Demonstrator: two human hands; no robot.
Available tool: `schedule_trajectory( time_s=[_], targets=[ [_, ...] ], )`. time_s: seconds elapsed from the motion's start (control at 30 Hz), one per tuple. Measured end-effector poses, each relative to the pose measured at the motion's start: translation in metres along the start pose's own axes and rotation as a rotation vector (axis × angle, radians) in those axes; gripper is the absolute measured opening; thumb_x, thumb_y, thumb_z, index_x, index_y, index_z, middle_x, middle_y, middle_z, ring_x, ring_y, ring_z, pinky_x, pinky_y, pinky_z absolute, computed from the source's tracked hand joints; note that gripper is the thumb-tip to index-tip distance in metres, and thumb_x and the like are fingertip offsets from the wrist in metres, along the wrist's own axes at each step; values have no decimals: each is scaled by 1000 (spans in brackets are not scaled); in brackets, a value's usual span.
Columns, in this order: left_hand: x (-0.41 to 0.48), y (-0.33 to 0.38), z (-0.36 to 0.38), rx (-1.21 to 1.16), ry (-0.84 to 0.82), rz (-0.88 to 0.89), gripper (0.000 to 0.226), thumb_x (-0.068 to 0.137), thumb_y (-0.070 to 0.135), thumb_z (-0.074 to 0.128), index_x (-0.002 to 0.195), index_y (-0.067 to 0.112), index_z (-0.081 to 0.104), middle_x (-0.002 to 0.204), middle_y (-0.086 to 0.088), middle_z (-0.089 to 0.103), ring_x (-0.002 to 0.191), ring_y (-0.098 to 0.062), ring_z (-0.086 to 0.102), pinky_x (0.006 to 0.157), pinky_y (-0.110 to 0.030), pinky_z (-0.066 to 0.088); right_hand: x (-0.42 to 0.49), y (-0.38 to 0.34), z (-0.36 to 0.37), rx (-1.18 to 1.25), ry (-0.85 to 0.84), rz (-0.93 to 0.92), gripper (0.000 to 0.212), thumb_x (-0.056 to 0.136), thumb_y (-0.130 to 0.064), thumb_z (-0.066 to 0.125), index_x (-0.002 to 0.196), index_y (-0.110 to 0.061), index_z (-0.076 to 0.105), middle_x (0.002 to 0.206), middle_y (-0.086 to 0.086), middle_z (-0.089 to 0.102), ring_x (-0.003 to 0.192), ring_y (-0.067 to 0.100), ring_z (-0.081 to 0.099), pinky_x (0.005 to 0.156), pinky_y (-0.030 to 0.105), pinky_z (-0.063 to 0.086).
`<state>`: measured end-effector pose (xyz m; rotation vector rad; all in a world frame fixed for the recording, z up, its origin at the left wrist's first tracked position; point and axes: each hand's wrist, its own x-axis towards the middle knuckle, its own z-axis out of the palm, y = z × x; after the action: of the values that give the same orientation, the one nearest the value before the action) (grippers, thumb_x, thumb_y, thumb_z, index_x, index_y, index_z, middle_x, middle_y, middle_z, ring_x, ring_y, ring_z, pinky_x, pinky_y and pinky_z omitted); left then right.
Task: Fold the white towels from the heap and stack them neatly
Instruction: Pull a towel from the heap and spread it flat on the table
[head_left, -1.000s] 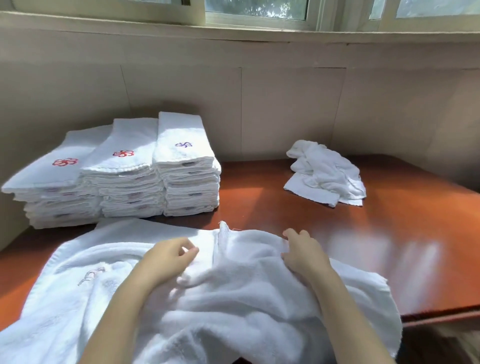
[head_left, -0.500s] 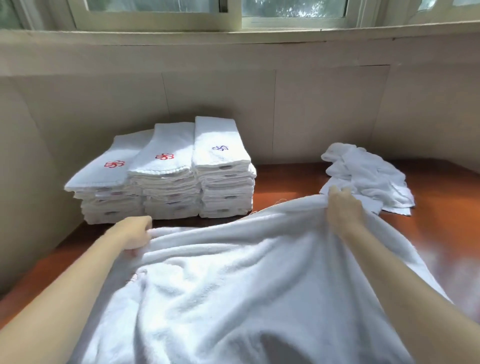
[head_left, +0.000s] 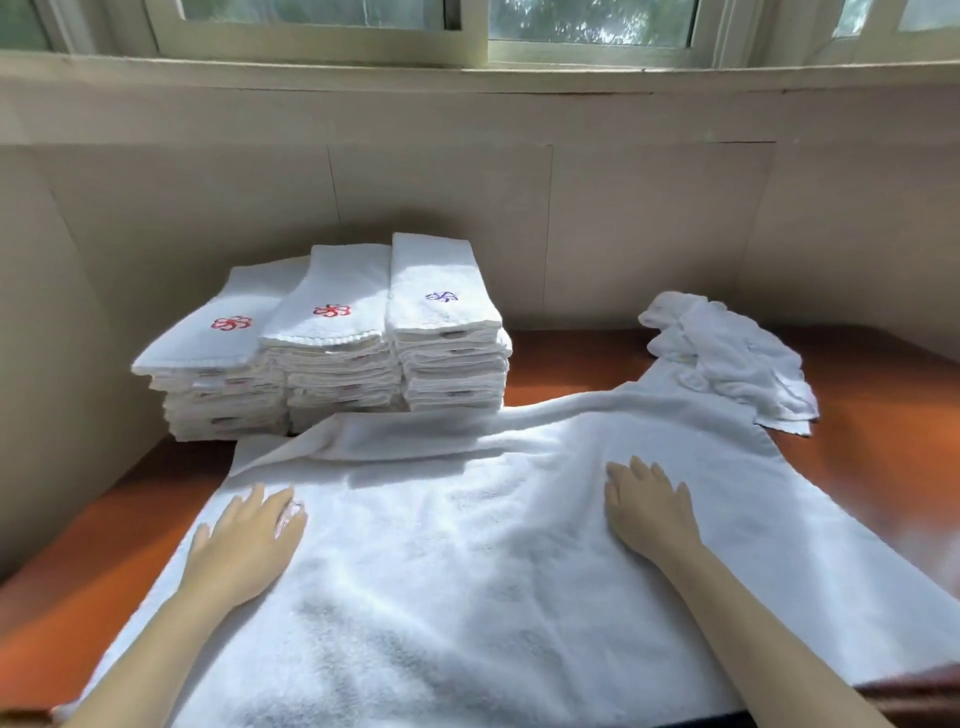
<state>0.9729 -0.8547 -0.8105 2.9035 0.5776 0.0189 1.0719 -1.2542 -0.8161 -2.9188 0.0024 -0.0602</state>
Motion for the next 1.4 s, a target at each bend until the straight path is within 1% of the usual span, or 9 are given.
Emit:
schedule_trajectory(
  time_s=[0.13, 0.23, 0.4, 0.67, 0.8, 0.93, 1.03, 1.3, 1.4],
  targets=[
    [-37, -12, -7, -30, -65, -215, 54, 95, 58, 28, 145, 40, 24, 156, -2, 16, 142, -29, 16, 109, -51, 19, -20, -18, 1, -2, -6, -52, 41, 100, -33, 22, 134, -23, 42, 145, 4, 36, 136, 28, 27, 112, 51, 20],
    [-53, -24, -17, -118, 75, -357, 53, 92, 43, 48, 137, 17, 35, 137, -18, 39, 125, -38, 38, 99, -43, 34, -35, -37, 5, -6, -54, -191, 43, 100, -36, 22, 138, -23, 38, 149, 2, 31, 140, 25, 21, 112, 52, 18],
    [-48, -41, -29, -169, 126, -270, 23, 92, 13, 47, 113, 9, 38, 110, -15, 54, 98, -35, 52, 75, -35, 35, -53, -57, 4, -50, -110, -133, 50, 99, -44, 19, 144, -26, 29, 154, 4, 23, 141, 28, 19, 112, 50, 20],
    [-10, -36, -46, 121, 197, -300, 36, 90, 7, 47, 125, 14, 40, 127, -11, 40, 120, -30, 43, 91, -39, 45, -50, -84, -37, -159, -217, -224, 32, 98, -44, 33, 98, -24, 58, 108, 1, 59, 102, 22, 57, 74, 29, 42],
    [24, -17, -40, 53, 206, -87, 42, 91, 10, 50, 130, 14, 37, 126, -11, 36, 112, -31, 46, 83, -39, 44, 3, -82, -43, -135, -7, -179, 16, 89, -10, 39, 81, -17, 50, 84, -1, 52, 77, 19, 51, 55, 26, 35],
    [64, -6, -38, -30, 193, -97, 35, 92, 9, 48, 126, 14, 45, 135, -9, 30, 108, -34, 53, 71, -36, 40, 61, -80, -24, -145, 26, -226, 48, 91, -16, 46, 138, -18, 37, 133, 5, 48, 113, 29, 48, 83, 34, 45],
    [87, -8, -40, -53, 236, -134, 14, 91, 10, 49, 105, 12, 52, 126, -10, 38, 100, -36, 56, 69, -37, 40, 92, -78, -12, -150, -39, -227, 54, 95, -27, 39, 147, -28, 25, 148, -3, 39, 137, 32, 30, 108, 46, 30],
    [110, -28, -72, -537, 276, 29, 9, 86, 13, 57, 94, 15, 54, 88, -2, 58, 83, -20, 53, 62, -29, 36, 120, -83, -27, -476, 114, -255, 25, 85, -18, 47, 104, -30, 59, 103, -2, 54, 105, 21, 54, 87, 32, 36],
    [106, -34, -90, -519, 318, 80, 16, 87, 15, 61, 79, 25, 51, 82, 4, 58, 74, -14, 51, 57, -25, 35, 113, -83, -49, -216, 387, -163, 14, 82, -1, 51, 93, -6, 59, 87, 10, 39, 77, 33, 56, 70, 33, 36]
  ],
)
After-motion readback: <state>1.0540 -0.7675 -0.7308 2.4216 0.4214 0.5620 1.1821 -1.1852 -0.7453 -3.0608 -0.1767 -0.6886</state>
